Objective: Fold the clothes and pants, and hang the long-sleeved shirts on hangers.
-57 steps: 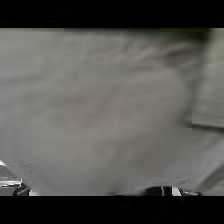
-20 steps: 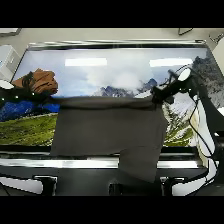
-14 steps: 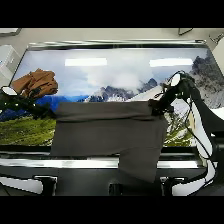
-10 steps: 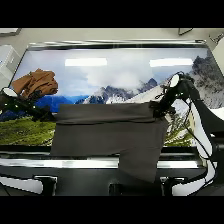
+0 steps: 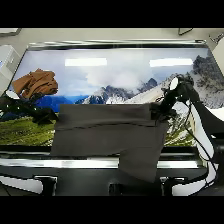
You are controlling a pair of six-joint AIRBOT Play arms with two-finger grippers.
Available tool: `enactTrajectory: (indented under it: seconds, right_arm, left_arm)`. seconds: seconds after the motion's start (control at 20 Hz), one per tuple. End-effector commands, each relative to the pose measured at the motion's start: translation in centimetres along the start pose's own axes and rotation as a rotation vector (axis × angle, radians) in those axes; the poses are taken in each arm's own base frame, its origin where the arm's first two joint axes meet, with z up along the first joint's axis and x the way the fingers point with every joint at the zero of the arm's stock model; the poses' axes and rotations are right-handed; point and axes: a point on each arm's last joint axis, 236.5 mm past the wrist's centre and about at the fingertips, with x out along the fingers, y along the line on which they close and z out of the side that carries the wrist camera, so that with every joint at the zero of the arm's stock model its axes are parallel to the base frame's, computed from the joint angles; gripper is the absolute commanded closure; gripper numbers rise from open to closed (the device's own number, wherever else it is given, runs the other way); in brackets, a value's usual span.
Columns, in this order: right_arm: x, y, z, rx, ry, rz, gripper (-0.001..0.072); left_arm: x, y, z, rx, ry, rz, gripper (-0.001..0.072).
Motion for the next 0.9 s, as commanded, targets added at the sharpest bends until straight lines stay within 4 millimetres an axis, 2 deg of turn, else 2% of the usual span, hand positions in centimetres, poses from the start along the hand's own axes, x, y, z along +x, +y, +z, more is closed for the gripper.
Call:
enactTrajectory:
  seconds: [0.0,0.1,0.2,0.3,0.4,0.5,0.6,0.7,0.75,0.85]
  right_arm:
    - [-3.1,-1.9,-0.9,-0.083,-0.026,-0.067,0.0147]
    - [-5.4,-4.9,-2.5,0.009,-0.005,-0.055,0.0147]
    - [-6.4,-7.5,-4.6,0.100,0.020,-0.036,0.0148]
    - [-6.1,-9.0,-6.5,0.146,0.008,-0.023,0.0148]
    - [-5.0,-9.4,-8.1,0.148,-0.009,-0.025,0.0152]
    - [-3.7,-9.4,-9.3,0.131,-0.011,-0.021,0.0153]
    - [-2.5,-9.6,-10.0,0.127,0.003,-0.024,0.0154]
    - [-1.6,-9.5,-10.4,0.127,0.019,-0.020,0.0156]
    - [-1.3,-9.6,-10.5,0.128,0.025,-0.020,0.0158]
    - [-0.8,-9.6,-10.7,0.130,0.031,-0.020,0.0162]
  left_arm:
    - [-2.4,0.4,-0.5,-0.019,-0.003,-0.015,0.0181]
    - [-4.4,1.8,-1.7,-0.083,-0.012,-0.002,0.0187]
    - [-4.8,3.8,-5.0,-0.132,0.038,0.047,0.0221]
    - [-2.9,4.7,-8.5,-0.198,0.063,0.036,0.0264]
    - [0.3,5.1,-12.3,-0.206,0.093,0.017,0.0263]
    - [2.6,5.2,-14.7,-0.204,0.100,0.000,0.0263]
    - [3.8,4.7,-15.9,-0.195,0.113,-0.038,0.0264]
    - [4.3,4.5,-16.2,-0.203,0.118,-0.050,0.0273]
    - [4.4,4.4,-16.3,-0.204,0.121,-0.051,0.0335]
    - [4.5,4.3,-16.5,-0.209,0.128,-0.056,0.0336]
